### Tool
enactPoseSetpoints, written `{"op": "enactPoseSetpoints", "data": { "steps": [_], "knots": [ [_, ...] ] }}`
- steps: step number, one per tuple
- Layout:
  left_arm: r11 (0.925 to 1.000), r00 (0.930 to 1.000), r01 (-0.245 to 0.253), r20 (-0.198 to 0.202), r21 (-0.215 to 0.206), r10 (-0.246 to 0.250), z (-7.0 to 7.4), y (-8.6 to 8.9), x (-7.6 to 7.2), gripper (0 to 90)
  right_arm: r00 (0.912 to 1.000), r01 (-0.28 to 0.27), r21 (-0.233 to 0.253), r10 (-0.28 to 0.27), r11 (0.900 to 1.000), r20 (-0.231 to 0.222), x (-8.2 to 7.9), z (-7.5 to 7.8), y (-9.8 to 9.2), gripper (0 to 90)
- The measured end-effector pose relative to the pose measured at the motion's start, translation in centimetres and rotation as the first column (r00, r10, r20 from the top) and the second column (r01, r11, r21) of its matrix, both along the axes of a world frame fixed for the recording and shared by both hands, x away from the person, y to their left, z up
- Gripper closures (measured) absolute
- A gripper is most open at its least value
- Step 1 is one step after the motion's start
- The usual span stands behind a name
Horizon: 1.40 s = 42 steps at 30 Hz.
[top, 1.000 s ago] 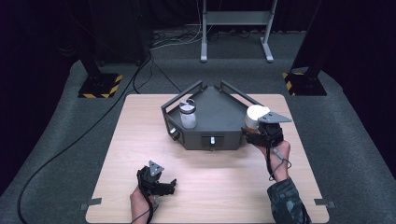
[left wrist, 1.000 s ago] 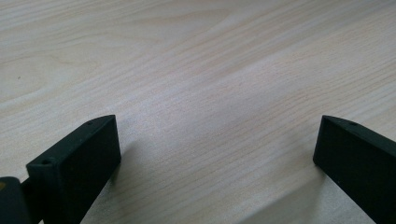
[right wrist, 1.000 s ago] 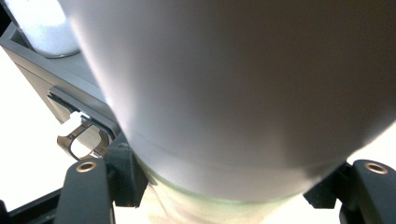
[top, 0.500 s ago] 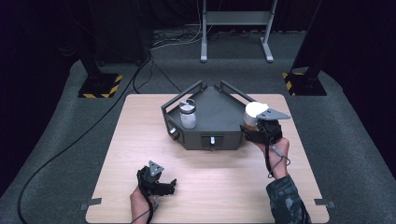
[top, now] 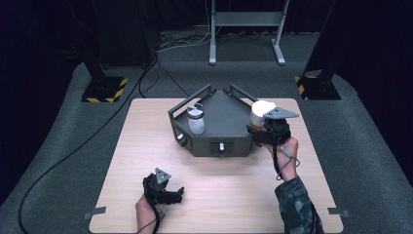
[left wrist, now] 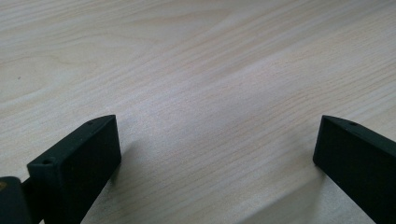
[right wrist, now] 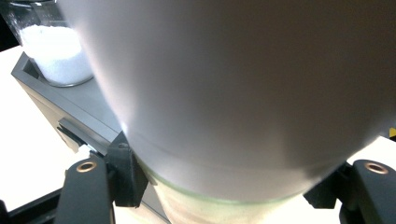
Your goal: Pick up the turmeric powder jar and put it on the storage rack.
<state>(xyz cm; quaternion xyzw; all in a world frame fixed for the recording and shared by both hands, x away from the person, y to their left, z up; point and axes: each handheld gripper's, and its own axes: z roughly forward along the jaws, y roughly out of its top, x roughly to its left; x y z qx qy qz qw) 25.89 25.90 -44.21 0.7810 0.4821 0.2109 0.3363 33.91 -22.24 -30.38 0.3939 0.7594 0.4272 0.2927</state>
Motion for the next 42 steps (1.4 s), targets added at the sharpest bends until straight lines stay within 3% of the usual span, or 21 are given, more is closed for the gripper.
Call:
{"op": "enactPoseSetpoints", "data": {
  "steps": [31, 42],
  "knots": [
    [1.0000, 1.0000, 0.002, 0.003, 0.004, -0.002, 0.0, 0.0, -0.1, 1.0, 0.9989, -0.026, -0.011, 0.025, 1.000, -0.039, 3.3, 0.3, 2.2, 30.5],
    [1.0000, 1.0000, 0.000, 0.005, 0.002, 0.000, 0.0, -0.1, -0.1, 1.0, 0.9983, -0.034, 0.009, 0.034, 0.999, -0.048, 4.1, 0.2, 2.5, 30.5]
  ]
}}
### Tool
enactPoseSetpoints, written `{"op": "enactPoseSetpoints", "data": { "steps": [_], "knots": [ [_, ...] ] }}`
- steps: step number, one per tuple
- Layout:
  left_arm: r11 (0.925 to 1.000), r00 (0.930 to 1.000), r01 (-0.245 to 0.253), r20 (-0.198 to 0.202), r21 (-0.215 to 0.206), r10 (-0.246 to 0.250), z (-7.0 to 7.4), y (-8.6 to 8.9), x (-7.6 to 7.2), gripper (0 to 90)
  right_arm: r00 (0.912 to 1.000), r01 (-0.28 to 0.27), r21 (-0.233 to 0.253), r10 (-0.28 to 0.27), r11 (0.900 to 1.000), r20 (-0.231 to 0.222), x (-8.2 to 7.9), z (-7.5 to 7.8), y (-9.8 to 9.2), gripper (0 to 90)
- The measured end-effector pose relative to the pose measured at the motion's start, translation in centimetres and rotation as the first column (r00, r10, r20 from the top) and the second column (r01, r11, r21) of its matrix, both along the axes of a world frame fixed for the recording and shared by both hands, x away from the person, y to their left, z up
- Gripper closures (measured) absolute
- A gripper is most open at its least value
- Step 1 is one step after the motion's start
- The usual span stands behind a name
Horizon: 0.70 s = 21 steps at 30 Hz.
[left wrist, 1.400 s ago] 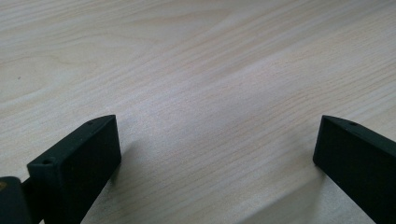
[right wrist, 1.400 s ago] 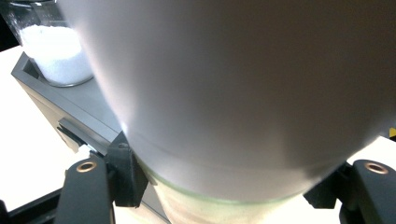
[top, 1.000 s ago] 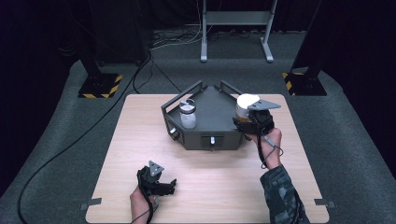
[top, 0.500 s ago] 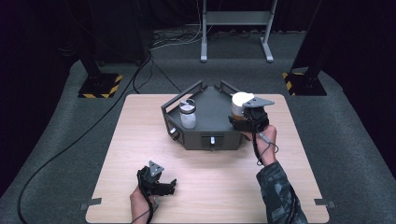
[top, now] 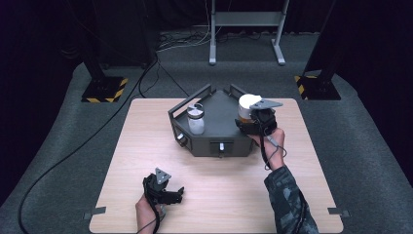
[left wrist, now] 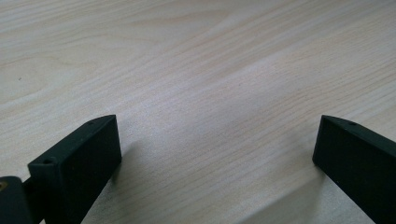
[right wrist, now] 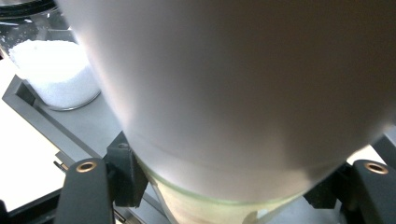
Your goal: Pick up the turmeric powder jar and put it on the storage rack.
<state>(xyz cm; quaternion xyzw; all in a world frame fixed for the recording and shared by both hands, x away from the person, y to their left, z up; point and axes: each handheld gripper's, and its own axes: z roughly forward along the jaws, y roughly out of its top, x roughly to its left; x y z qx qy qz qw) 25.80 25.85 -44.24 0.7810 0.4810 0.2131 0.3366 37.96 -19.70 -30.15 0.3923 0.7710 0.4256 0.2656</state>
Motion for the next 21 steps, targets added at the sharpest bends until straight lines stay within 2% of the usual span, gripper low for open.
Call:
{"op": "enactPoseSetpoints", "data": {
  "steps": [4, 21],
  "knots": [
    [1.0000, 1.0000, 0.004, 0.000, 0.003, -0.004, 0.0, 0.0, 0.0, 1.0, 1.0000, 0.000, 0.020, 0.000, 1.000, -0.008, 0.3, -0.3, -0.1, 30.5],
    [1.0000, 1.0000, 0.004, 0.001, 0.003, -0.004, 0.0, 0.0, 0.0, 1.0, 0.9989, 0.015, 0.040, -0.013, 0.999, -0.044, 1.0, -1.3, -0.3, 30.5]
  ]
}}
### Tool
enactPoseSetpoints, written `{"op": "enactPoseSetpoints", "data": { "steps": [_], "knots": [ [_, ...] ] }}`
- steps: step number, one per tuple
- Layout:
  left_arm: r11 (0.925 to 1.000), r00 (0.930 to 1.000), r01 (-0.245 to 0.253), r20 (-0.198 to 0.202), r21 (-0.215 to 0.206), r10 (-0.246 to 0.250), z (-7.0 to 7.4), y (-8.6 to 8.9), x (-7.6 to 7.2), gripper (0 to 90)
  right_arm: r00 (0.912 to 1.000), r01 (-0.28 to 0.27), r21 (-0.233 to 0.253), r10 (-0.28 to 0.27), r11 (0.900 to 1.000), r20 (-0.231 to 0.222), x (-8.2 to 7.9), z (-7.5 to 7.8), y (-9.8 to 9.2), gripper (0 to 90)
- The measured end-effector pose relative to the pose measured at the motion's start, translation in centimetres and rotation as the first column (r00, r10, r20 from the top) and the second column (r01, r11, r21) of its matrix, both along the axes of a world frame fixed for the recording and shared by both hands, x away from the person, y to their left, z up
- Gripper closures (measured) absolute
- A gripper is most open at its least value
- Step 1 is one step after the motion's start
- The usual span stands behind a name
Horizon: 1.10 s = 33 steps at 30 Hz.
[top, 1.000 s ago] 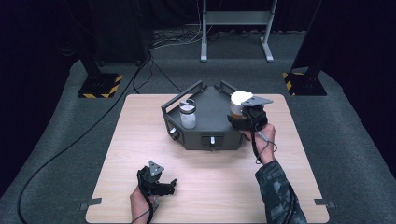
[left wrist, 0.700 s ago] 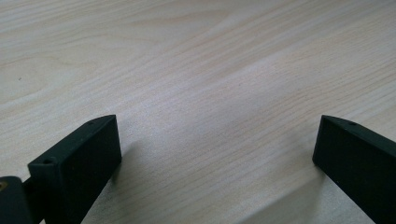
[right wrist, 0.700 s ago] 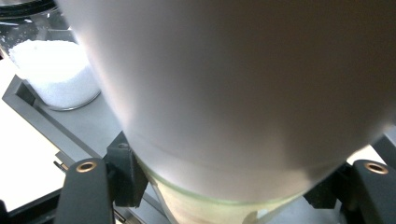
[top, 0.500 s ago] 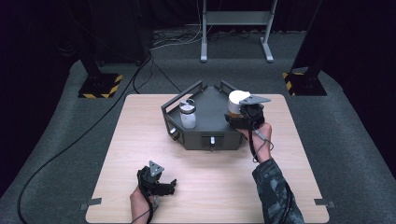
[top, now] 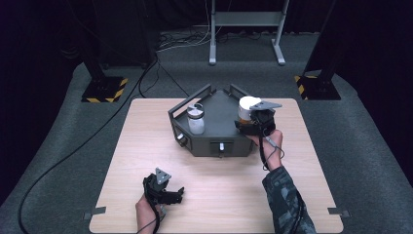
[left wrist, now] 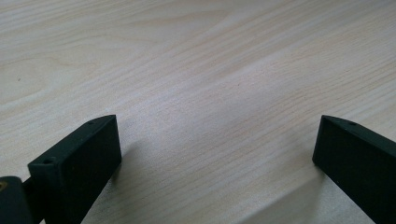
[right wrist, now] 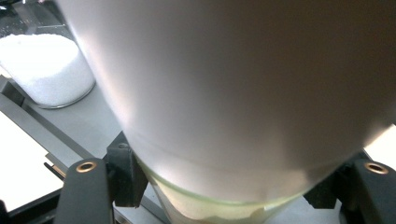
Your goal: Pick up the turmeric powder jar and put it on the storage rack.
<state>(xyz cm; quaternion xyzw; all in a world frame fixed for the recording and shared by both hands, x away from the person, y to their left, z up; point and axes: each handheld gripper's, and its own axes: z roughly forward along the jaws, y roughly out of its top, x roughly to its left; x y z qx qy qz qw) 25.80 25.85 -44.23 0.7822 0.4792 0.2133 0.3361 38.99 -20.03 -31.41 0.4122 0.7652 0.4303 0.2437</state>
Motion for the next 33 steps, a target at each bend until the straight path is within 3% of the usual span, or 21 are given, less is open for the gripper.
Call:
{"op": "enactPoseSetpoints", "data": {
  "steps": [18, 33],
  "knots": [
    [1.0000, 1.0000, 0.002, -0.001, -0.001, -0.002, 0.0, 0.0, 0.0, 1.0, 0.9996, 0.014, 0.019, -0.014, 1.000, -0.025, 0.5, -0.6, -0.4, 30.5],
    [1.0000, 1.0000, 0.001, 0.002, 0.001, -0.001, 0.0, 0.0, 0.0, 1.0, 0.9998, 0.022, 0.036, -0.022, 0.999, -0.002, 0.0, -1.2, -0.7, 30.5]
  ]
}}
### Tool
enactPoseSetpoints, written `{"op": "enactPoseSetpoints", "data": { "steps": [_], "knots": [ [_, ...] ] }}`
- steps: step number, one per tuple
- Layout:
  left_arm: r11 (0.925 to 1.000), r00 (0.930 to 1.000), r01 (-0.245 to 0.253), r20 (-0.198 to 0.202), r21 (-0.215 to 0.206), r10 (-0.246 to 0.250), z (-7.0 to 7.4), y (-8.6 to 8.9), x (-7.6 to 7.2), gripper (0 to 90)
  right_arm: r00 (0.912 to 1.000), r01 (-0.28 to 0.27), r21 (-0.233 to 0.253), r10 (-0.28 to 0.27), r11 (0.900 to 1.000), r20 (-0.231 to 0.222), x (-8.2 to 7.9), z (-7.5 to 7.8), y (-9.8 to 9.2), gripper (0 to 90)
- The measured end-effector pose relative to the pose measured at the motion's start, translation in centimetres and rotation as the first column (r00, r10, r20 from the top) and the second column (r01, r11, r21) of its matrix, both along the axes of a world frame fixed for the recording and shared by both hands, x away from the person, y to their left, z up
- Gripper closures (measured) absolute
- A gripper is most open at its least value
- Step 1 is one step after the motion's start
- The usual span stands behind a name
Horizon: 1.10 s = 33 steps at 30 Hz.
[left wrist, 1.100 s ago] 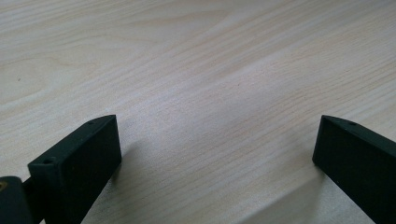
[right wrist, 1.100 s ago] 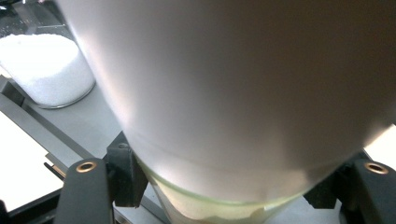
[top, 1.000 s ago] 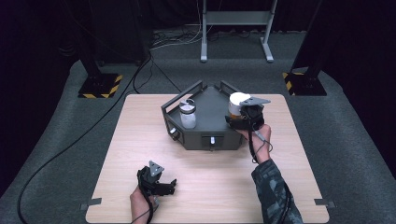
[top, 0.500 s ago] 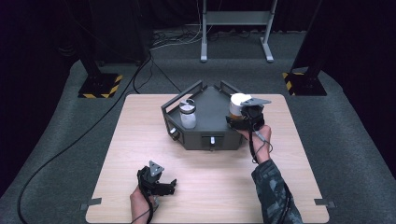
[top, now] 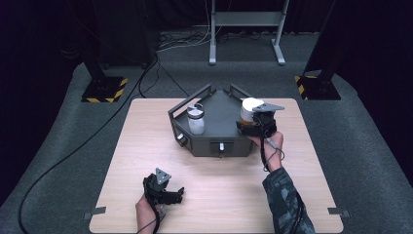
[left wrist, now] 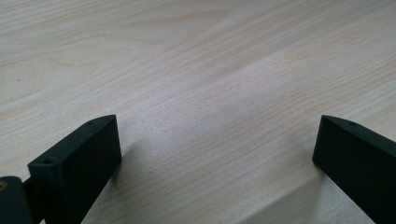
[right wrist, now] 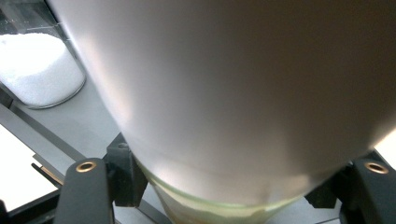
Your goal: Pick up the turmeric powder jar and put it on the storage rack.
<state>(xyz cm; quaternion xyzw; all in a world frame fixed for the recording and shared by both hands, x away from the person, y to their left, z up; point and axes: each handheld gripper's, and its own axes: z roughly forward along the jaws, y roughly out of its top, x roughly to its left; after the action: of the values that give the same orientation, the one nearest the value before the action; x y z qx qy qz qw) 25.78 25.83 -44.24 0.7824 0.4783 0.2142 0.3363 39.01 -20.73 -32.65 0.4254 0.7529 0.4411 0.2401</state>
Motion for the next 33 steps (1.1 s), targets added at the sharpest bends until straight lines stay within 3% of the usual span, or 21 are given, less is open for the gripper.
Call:
{"op": "enactPoseSetpoints", "data": {
  "steps": [4, 8, 33],
  "knots": [
    [1.0000, 1.0000, 0.000, 0.001, 0.001, 0.000, 0.00, -0.01, -0.02, 1.0, 1.0000, 0.004, 0.006, -0.004, 1.000, 0.006, -0.15, -0.19, -0.04, 30.5],
    [1.0000, 1.0000, -0.001, 0.002, 0.001, 0.001, -0.02, -0.04, -0.04, 1.0, 0.9996, 0.015, -0.026, -0.014, 1.000, 0.024, -0.67, -0.22, 0.71, 30.5],
    [1.0000, 1.0000, -0.001, 0.005, 0.003, 0.001, -0.03, -0.09, -0.09, 1.0, 0.9994, 0.016, -0.024, -0.015, 1.000, 0.032, -0.78, -0.41, 0.69, 30.5]
  ]
}}
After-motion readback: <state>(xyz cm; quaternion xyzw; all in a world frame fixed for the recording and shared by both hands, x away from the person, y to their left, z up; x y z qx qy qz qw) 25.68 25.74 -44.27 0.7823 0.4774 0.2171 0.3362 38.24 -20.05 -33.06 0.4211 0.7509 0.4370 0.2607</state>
